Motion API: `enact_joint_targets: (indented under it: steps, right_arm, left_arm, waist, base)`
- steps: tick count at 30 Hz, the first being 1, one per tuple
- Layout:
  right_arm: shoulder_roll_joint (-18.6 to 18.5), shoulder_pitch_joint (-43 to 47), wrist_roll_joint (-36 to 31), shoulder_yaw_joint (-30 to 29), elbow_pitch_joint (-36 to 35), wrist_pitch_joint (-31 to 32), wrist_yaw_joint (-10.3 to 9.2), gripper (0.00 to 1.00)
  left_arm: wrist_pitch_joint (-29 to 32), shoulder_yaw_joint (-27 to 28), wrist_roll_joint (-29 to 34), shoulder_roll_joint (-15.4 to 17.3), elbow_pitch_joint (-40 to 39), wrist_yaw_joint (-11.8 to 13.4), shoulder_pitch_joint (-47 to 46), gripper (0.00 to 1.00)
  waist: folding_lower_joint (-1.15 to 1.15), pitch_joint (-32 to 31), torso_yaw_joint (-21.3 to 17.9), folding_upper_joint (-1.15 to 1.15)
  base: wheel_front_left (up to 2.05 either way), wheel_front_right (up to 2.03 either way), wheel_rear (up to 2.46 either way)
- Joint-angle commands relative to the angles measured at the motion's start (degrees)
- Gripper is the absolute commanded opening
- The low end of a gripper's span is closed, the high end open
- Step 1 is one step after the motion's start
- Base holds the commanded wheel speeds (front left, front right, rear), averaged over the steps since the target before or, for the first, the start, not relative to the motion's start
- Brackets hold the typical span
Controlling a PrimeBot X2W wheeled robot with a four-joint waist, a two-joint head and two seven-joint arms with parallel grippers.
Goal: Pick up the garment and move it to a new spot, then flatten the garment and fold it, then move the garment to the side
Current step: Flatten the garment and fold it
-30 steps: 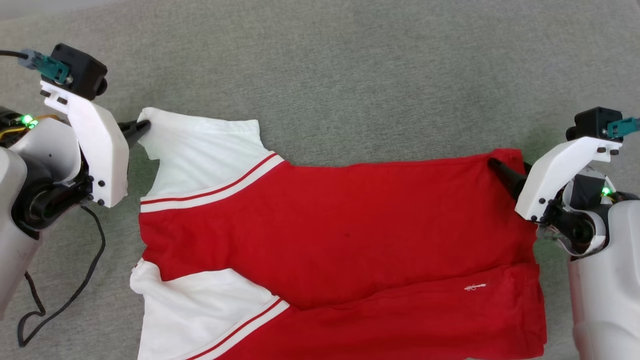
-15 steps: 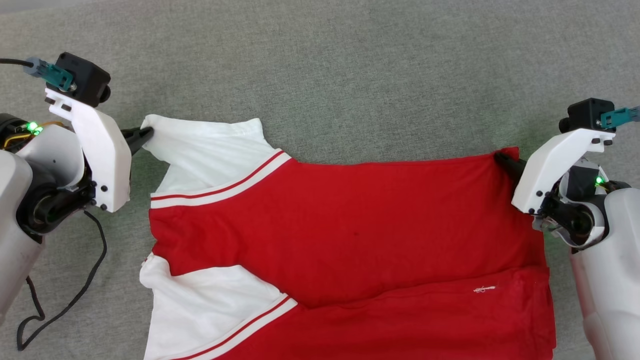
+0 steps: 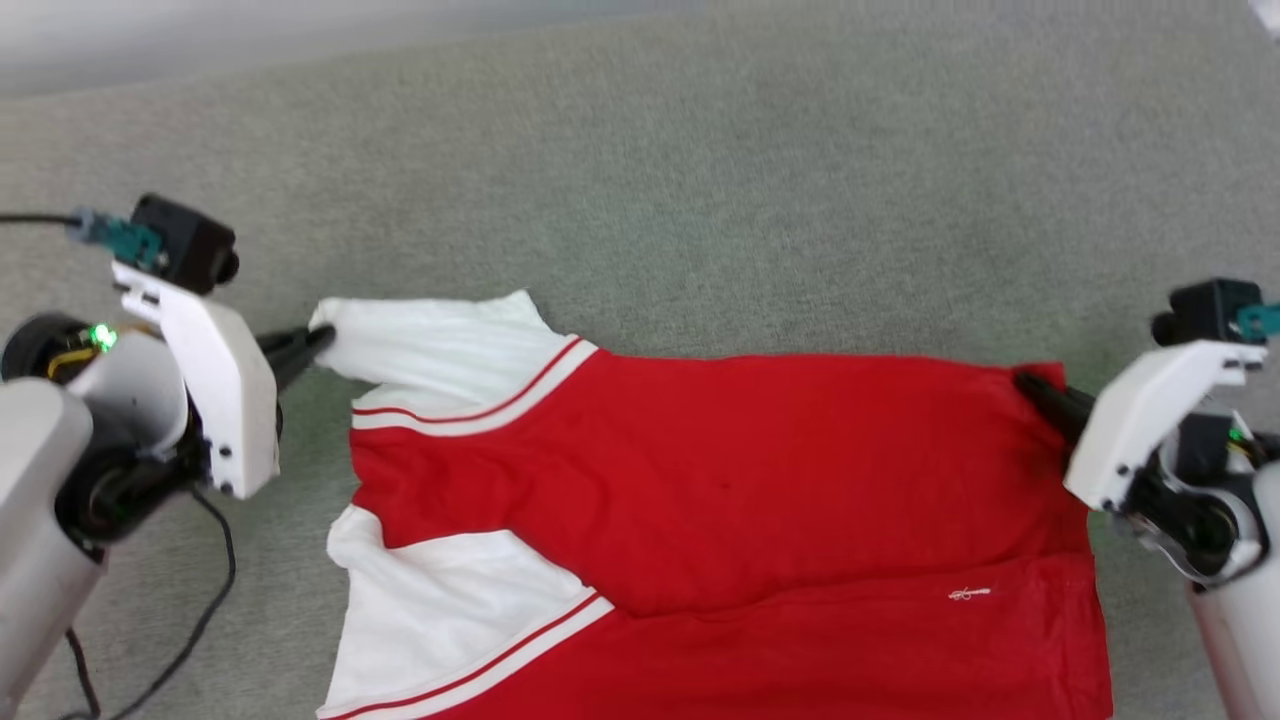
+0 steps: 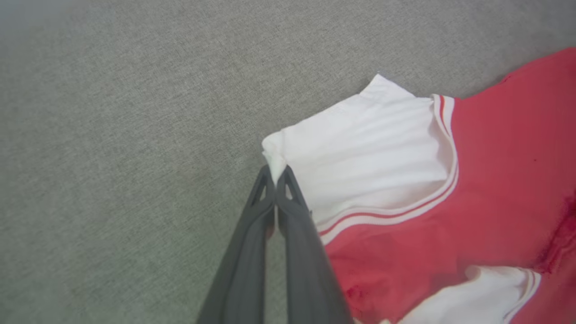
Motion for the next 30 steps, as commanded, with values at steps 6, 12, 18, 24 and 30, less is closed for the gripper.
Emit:
enact_joint_targets:
  steps: [6,12,18,24,30]
  right_arm:
    - [-2.84,8.53,1.53,-1.63,-7.19,0.16,-0.03,0.00]
    - [-3.84,17.22,2.04,-4.83,-13.98,2.07,-0.03,0.00]
    - [-3.09,24.31,2.22,-7.98,-19.59,4.10,-0.03,0.00]
    - [-1.52,28.90,2.54,-10.12,-22.65,5.07,-0.03,0.00]
    - [0.36,30.89,2.68,-11.22,-22.98,5.79,-0.03,0.00]
  left_arm:
    - [-2.08,-0.09,-2.56,1.92,-4.22,0.49,6.44,0.00]
    - [-3.38,-0.14,-4.74,4.43,-9.75,2.36,13.14,0.00]
    - [-5.36,-0.36,-6.36,8.36,-15.95,5.02,20.86,0.00]
    - [-7.18,-1.09,-8.14,11.23,-19.50,7.11,27.84,0.00]
    - [-9.41,-2.14,-8.84,10.55,-19.65,7.32,31.78,0.00]
  waist:
    - [0.00,-4.52,1.66,0.00]
    - [0.00,-7.72,2.45,0.00]
    - [0.00,-9.31,2.68,0.00]
    - [0.00,-9.35,2.68,0.00]
    - [0.00,-8.37,2.45,0.00]
  base:
    - [0.00,0.00,0.00]
    - [0.00,0.00,0.00]
    - [0.00,0.00,0.00]
    - [0.00,0.00,0.00]
    - [0.00,0.00,0.00]
